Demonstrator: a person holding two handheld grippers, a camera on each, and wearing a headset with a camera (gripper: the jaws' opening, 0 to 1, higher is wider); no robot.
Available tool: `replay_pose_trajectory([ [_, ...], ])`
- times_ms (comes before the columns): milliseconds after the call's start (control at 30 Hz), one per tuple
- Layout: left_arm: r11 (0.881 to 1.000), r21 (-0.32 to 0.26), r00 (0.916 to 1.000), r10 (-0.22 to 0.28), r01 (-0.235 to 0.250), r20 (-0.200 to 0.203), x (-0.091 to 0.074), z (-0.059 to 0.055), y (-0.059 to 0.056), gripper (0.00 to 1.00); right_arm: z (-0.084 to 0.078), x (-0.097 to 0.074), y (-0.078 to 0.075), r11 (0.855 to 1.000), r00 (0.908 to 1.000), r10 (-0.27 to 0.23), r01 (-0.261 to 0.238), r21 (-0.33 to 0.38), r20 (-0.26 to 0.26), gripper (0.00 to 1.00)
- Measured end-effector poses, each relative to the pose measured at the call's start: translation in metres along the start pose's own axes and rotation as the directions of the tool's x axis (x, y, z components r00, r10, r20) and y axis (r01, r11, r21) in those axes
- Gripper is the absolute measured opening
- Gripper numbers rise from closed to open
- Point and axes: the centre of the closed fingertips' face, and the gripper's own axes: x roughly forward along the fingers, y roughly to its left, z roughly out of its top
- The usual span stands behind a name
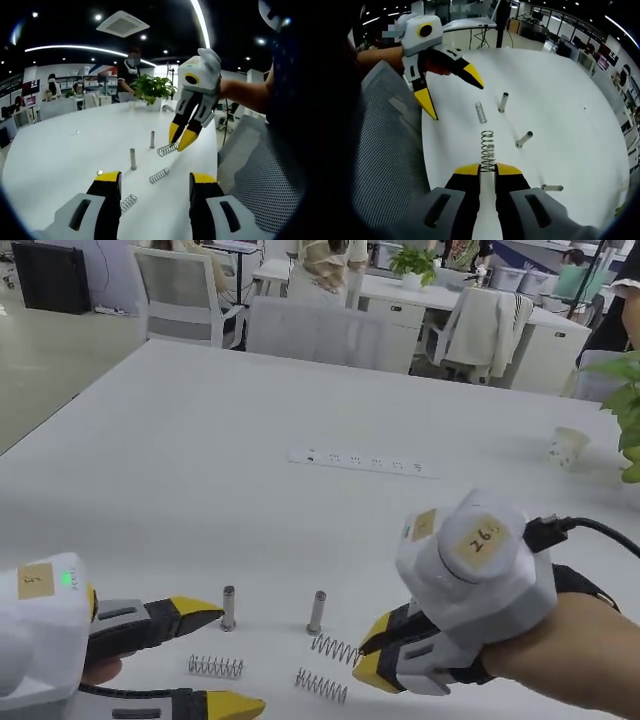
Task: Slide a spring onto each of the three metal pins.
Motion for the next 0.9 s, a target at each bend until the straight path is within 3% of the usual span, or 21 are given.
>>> replay_pose_trajectory([
  [433,0.998,0.024,0.9983,-0.058,0.058,0.004,0.007,0.003,-0.012,0.35,0.019,0.005,0.015,0.995,0.9986,0.045,-0.042,-0.089,0.027,0.08],
  [667,0.996,0.026,0.9960,-0.087,0.086,0.020,0.008,0.006,-0.015,0.28,0.023,0.007,0.027,0.987,0.9955,0.089,-0.084,-0.134,0.033,0.08],
  [900,0.993,0.022,0.9931,-0.115,0.114,0.023,0.009,0.007,-0.020,0.20,0.029,0.006,0.031,0.982,0.9930,0.106,-0.096,-0.165,0.053,0.08],
])
